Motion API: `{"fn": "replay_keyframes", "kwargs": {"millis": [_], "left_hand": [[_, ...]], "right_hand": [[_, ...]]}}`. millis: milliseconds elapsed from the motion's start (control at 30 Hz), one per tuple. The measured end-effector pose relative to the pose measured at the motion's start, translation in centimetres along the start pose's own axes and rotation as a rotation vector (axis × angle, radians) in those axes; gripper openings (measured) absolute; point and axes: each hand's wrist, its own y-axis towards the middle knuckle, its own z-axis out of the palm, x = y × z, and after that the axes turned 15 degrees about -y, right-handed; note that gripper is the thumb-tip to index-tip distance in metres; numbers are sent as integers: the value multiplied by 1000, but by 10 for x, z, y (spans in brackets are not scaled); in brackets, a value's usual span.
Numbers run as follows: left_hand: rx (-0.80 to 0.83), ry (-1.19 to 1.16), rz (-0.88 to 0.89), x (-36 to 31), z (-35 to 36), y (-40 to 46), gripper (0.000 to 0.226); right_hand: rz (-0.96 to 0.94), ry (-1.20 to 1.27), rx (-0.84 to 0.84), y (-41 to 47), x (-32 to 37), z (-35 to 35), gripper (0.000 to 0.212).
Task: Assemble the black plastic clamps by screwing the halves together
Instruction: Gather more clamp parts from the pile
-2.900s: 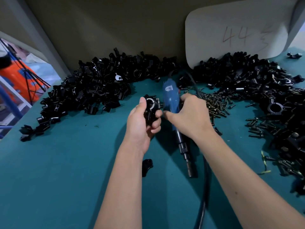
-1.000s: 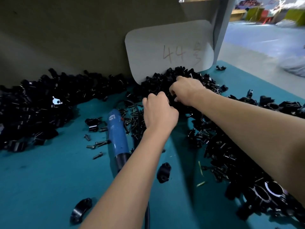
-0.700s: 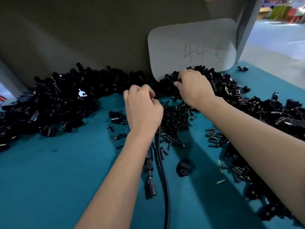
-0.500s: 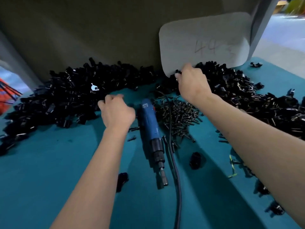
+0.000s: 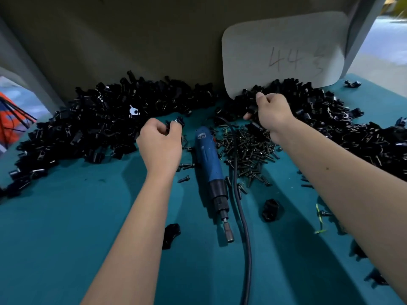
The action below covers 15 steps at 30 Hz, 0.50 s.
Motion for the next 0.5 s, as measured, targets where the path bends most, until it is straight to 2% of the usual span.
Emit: {"fn": "replay_keyframes", "kwargs": {"millis": [67, 200, 267, 400, 500], "left_hand": [[36, -150, -50, -3, 4, -4, 28], [80, -208, -135, -7, 10, -14, 22], [89, -246, -193, -7, 11, -18, 21], [113, -283, -250, -9, 9, -28, 27], [121, -316, -294, -11, 11, -32, 23]], "right_hand": [[-5, 55, -24, 1, -2, -4, 38], [-74, 79, -221, 2, -3, -17, 19], [-51, 132, -280, 6, -3, -23, 18], [85, 166, -279, 9, -4, -30, 21], [178, 329, -212, 4, -6, -34, 21]]}}
